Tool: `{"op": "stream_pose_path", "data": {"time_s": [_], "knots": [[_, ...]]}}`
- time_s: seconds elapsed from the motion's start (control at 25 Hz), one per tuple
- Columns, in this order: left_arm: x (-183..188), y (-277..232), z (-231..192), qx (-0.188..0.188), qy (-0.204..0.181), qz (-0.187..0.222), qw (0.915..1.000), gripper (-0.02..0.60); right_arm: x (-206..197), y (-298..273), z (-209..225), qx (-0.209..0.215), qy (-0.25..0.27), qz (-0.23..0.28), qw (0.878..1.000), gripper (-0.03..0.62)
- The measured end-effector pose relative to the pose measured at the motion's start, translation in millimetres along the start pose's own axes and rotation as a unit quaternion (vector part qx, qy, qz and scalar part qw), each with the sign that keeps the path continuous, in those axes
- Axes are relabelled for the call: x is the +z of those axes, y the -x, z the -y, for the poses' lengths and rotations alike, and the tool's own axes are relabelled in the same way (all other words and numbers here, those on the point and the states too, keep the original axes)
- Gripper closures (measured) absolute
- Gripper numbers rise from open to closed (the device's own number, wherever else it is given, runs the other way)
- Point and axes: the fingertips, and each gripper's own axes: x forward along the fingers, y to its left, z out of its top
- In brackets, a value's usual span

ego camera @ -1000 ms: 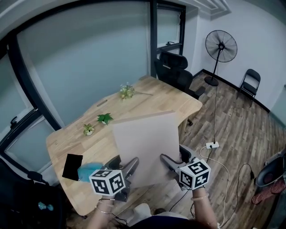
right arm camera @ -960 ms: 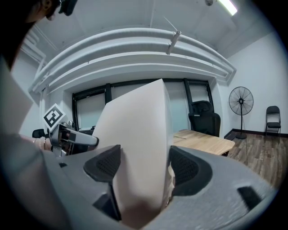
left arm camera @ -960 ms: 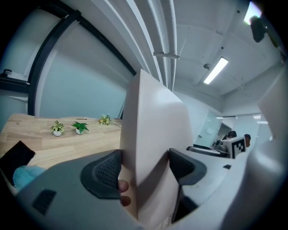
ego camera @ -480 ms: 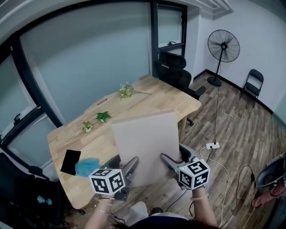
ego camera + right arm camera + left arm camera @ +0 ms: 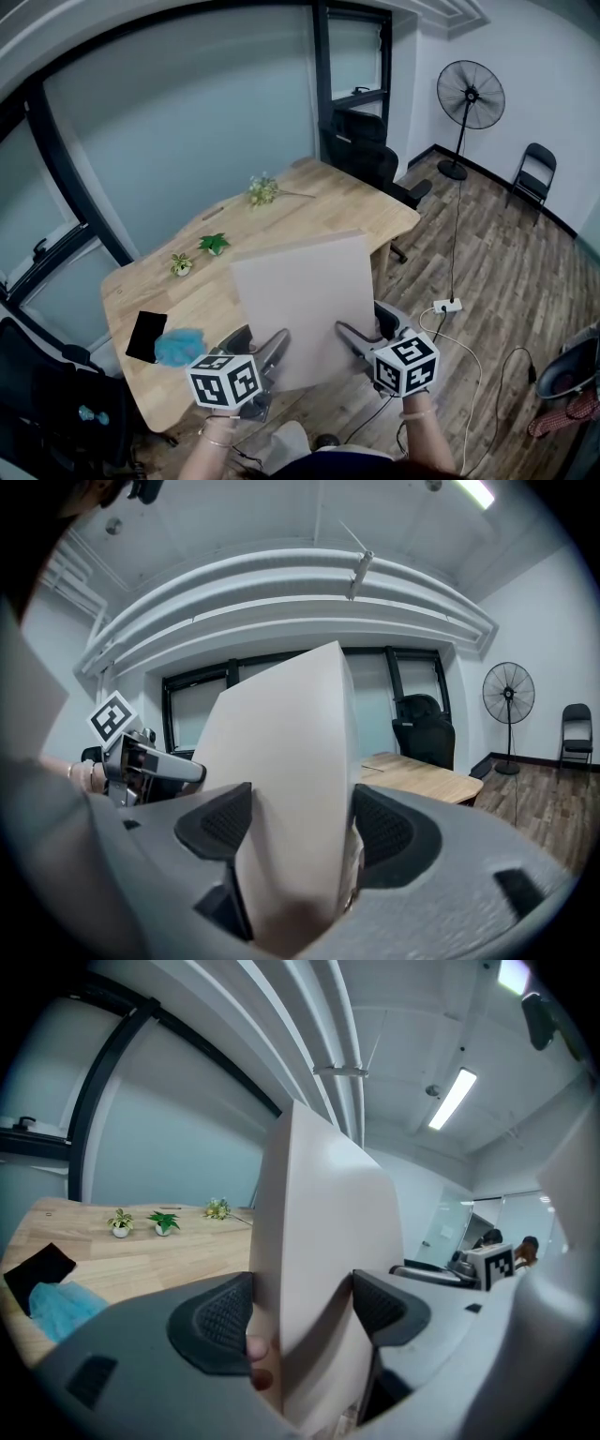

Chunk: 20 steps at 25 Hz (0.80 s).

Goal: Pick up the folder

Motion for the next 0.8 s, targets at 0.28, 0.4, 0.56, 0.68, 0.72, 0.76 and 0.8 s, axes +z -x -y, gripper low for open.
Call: {"op": "stream_pose_path", "data": {"time_s": [0.28, 0.4, 0.56, 0.68, 0.72, 0.76, 0.8], "knots": [[-8, -2, 15, 0.007, 0.002, -0.002, 1.0000, 0.252, -4, 12, 9, 0.006, 0.004, -0.005, 1.000, 0.247], [-12, -3, 20, 0.007, 0.002, -0.002, 1.0000, 0.252, -7, 18, 12, 0.007, 0.004, -0.006, 1.000, 0.247], [-15, -5, 28, 0.008, 0.002, -0.003, 1.0000, 0.252, -9, 25, 16, 0.004, 0.005, -0.005, 1.000, 0.247], [-17, -7, 36, 0.010, 0.000, -0.001, 1.0000, 0.252, -10, 31, 22, 0.005, 0.003, -0.002, 1.000, 0.247], [-17, -7, 38, 0.011, -0.001, -0.001, 0.9999, 0.252, -11, 33, 23, 0.006, 0.003, -0.002, 1.000, 0.247], [-17, -7, 40, 0.012, -0.002, -0.001, 0.9999, 0.252, -11, 33, 24, 0.006, 0.003, -0.001, 1.000, 0.247], [-18, -6, 40, 0.013, -0.002, -0.001, 0.9999, 0.252, -11, 34, 24, 0.007, 0.003, -0.001, 1.000, 0.247]]}}
